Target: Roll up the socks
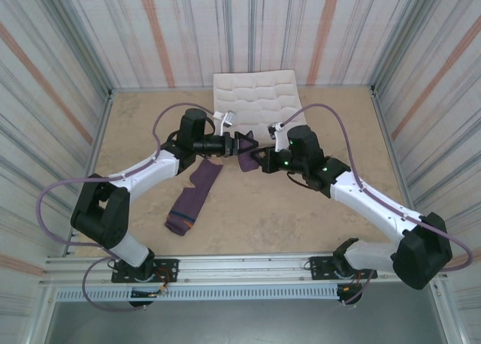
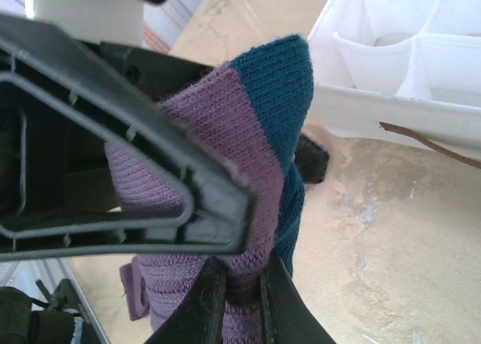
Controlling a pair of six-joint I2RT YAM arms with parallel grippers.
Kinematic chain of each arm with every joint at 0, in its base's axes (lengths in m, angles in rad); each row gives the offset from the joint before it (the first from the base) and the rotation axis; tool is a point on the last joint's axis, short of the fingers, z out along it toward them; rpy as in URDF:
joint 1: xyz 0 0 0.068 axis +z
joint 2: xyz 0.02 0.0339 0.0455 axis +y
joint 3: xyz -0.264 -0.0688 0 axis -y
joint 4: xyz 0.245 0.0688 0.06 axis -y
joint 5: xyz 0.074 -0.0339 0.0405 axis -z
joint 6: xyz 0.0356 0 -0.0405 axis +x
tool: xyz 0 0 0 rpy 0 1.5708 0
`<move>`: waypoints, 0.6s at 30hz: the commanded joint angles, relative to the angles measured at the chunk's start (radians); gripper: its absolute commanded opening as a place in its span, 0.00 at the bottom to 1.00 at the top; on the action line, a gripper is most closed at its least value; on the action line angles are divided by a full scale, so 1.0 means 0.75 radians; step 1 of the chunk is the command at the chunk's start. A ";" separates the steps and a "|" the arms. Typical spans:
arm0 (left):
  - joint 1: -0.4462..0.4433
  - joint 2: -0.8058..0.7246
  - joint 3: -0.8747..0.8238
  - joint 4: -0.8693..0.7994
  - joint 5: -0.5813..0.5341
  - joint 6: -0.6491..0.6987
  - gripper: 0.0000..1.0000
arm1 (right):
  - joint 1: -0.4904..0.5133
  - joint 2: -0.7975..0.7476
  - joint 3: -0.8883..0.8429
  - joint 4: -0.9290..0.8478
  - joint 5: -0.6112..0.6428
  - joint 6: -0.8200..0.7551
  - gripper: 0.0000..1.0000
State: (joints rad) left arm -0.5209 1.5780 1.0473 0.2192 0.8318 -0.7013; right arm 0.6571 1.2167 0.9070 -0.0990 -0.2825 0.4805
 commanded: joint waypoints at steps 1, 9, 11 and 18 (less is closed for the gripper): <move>0.011 -0.036 0.021 0.079 0.047 -0.028 0.74 | 0.038 0.003 0.033 0.034 0.083 -0.064 0.00; 0.018 -0.026 0.005 0.108 0.076 -0.053 0.65 | 0.042 -0.008 0.022 0.059 0.132 -0.058 0.00; 0.018 -0.022 0.002 0.123 0.087 -0.062 0.68 | 0.042 -0.007 0.023 0.064 0.145 -0.058 0.00; 0.018 -0.022 -0.026 0.173 0.096 -0.082 0.53 | 0.043 -0.013 0.020 0.080 0.165 -0.060 0.00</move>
State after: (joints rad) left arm -0.5114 1.5780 1.0393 0.3096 0.8684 -0.7597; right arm 0.6834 1.2186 0.9070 -0.0696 -0.1860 0.4603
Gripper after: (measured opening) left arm 0.550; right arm 0.099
